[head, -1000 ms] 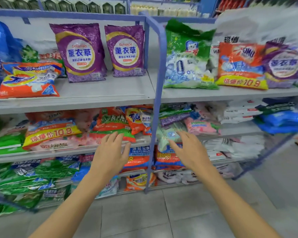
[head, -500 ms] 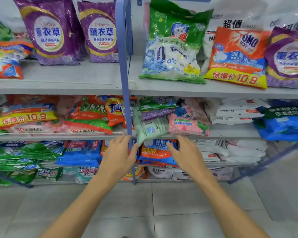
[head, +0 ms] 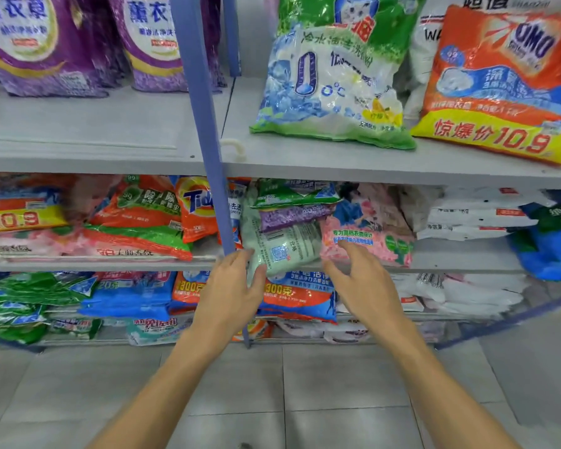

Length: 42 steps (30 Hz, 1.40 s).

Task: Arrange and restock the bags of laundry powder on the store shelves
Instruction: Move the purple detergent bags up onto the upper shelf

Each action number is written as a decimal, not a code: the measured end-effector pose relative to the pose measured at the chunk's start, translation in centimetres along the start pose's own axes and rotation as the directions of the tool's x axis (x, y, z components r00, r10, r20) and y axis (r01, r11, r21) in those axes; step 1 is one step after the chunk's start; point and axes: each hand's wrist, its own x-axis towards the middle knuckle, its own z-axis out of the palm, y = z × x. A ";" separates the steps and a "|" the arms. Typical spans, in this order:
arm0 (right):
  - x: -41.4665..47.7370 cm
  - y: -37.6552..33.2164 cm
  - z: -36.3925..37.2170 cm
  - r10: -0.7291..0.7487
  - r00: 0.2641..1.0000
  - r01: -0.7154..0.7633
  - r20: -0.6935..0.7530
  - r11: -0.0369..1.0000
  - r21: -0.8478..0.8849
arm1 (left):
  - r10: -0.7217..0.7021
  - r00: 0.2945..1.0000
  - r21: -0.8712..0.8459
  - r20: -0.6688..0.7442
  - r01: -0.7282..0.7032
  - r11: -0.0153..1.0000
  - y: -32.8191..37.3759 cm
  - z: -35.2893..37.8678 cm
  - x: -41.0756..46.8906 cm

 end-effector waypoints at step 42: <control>16.4 3.5 4.8 -0.407 0.899 0.378 -0.162 0.907 -0.186 | -0.295 0.766 -0.795 0.572 0.606 0.032 0.7 6.2 8.3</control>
